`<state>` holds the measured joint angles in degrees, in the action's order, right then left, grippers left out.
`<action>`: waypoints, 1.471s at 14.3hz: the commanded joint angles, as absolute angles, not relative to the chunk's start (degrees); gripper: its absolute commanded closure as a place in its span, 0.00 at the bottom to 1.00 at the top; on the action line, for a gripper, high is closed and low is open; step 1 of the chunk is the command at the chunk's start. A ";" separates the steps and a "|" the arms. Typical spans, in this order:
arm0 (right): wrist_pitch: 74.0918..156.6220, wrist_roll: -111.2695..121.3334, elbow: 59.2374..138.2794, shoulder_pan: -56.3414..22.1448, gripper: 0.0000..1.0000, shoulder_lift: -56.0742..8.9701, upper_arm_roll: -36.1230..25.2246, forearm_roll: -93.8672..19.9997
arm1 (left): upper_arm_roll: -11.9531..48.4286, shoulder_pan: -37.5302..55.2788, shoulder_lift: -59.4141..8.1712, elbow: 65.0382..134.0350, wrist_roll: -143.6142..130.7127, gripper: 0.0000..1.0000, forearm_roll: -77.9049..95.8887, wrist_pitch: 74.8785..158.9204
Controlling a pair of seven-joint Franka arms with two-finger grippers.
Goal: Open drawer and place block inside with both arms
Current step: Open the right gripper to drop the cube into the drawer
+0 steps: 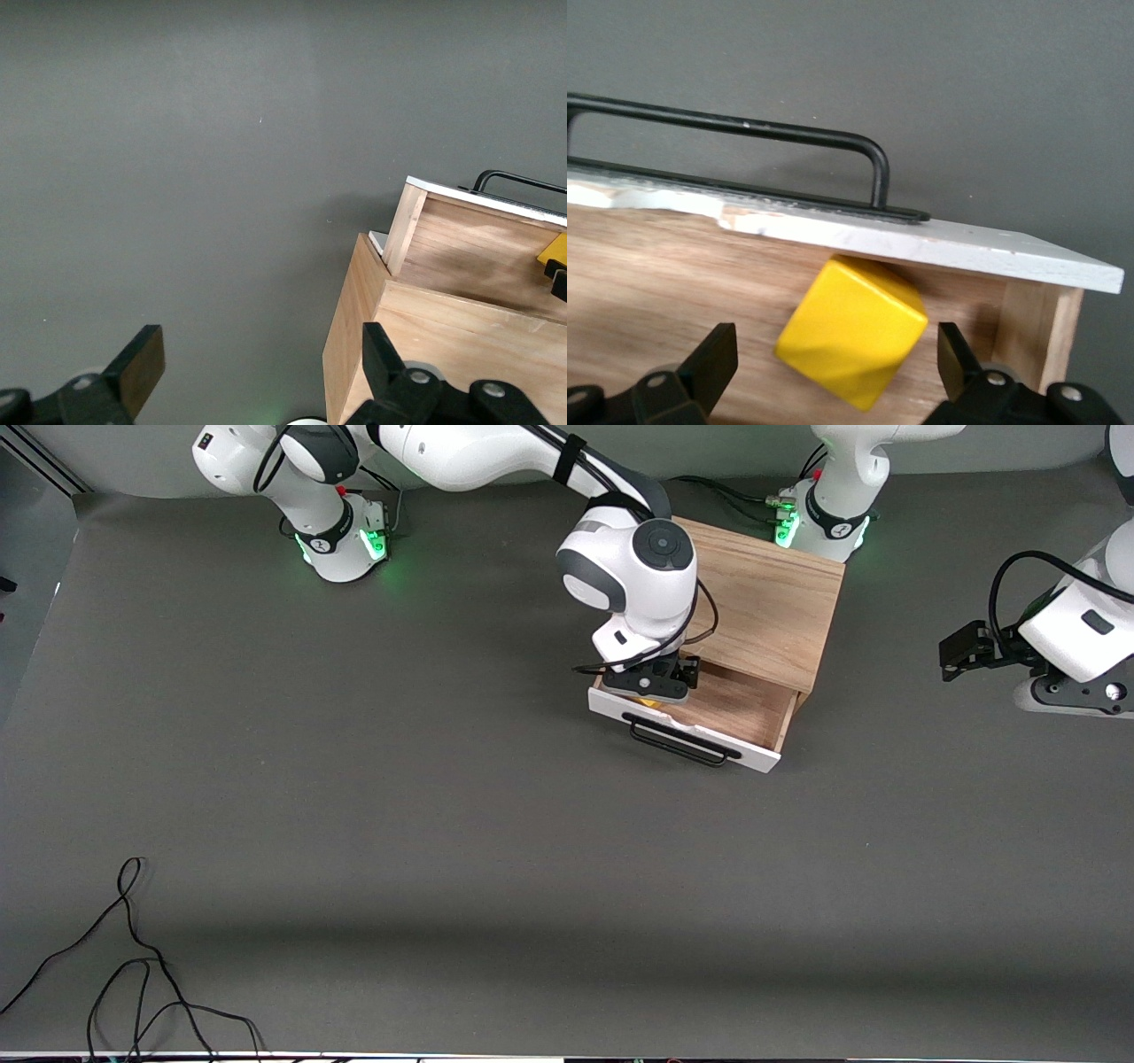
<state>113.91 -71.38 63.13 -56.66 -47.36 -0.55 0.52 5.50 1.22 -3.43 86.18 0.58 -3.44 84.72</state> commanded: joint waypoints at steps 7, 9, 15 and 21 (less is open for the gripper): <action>101.87 -65.06 66.69 -47.67 0.00 -29.83 -1.67 -3.66 | 5.54 0.97 -2.90 86.92 1.32 0.01 -2.81 85.61; 101.52 -57.26 72.13 -40.90 0.00 -23.15 -1.76 -6.23 | 5.54 0.97 -2.90 86.92 1.41 0.01 -2.81 85.69; 95.98 -30.18 86.63 -25.58 0.00 -5.74 -4.64 -6.15 | 5.54 0.97 -2.90 86.92 1.32 0.01 -2.81 85.69; 92.73 -19.60 94.92 -8.21 0.00 2.54 2.00 -3.17 | 5.63 0.97 -2.81 87.01 1.32 0.01 -2.90 85.61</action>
<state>93.17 -21.15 91.30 -13.69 -0.51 -3.23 -4.81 5.54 1.18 -3.43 86.46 0.58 -3.35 85.11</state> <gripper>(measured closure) 0.000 0.004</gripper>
